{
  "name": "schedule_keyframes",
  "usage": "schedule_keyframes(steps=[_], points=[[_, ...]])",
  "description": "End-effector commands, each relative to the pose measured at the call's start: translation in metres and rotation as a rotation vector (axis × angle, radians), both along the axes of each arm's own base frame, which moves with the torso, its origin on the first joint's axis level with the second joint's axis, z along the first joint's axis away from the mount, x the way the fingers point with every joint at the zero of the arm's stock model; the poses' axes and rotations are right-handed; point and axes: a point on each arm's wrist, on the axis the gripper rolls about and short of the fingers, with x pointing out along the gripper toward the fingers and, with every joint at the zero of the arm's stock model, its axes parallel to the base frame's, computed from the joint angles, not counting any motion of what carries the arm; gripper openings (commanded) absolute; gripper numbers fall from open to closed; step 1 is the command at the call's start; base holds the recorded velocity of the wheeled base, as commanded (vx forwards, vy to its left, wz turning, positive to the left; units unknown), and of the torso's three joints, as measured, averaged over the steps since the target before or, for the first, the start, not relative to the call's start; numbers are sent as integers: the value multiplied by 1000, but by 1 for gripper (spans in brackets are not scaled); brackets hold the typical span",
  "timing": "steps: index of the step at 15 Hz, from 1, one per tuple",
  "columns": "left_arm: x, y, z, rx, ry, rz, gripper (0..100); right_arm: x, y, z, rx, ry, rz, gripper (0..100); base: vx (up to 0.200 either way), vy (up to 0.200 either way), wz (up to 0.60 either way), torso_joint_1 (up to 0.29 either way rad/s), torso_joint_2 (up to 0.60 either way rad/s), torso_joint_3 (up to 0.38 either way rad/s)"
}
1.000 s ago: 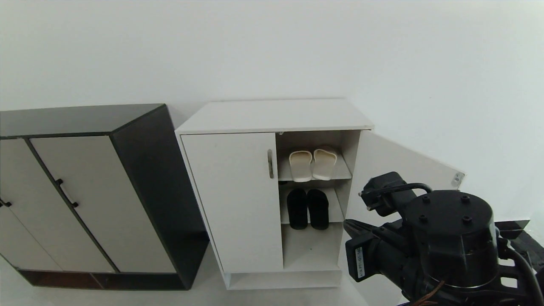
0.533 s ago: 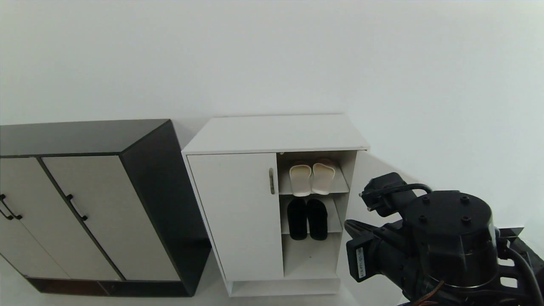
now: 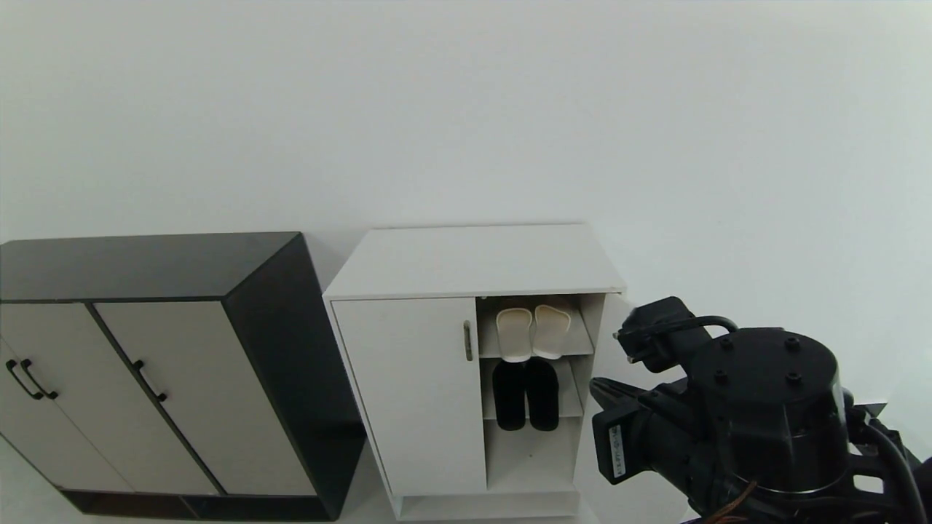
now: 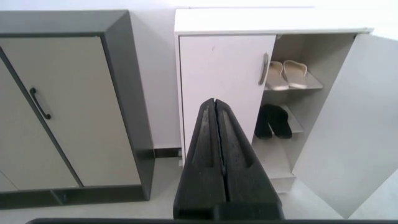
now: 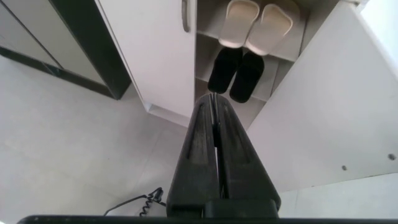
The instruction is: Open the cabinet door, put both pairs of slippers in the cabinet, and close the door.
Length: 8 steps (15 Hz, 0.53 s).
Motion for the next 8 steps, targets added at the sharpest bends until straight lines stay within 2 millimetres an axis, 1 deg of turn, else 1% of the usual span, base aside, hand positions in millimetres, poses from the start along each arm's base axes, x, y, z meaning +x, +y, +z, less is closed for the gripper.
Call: schedule_keyframes(steps=[1, 5, 6, 8], points=[[0, 0, 0, -1, 1, 0, 0, 1, 1, -2, -6, 4, 1, 0, 0, 0, 0, 237, -525, -295], [0, 0, 0, -1, 1, 0, 0, 0, 1, -3, -7, 6, 0, 0, 0, 0, 0, 193, -413, -224], [0, 0, 0, -1, 1, 0, 0, 0, 1, -3, -8, 5, 1, 0, 0, 0, 0, 95, -217, -100], [0, 0, 0, -1, 1, 0, 0, 0, 1, -4, -15, 7, 2, 0, 0, 0, 0, 11, -30, -11]])
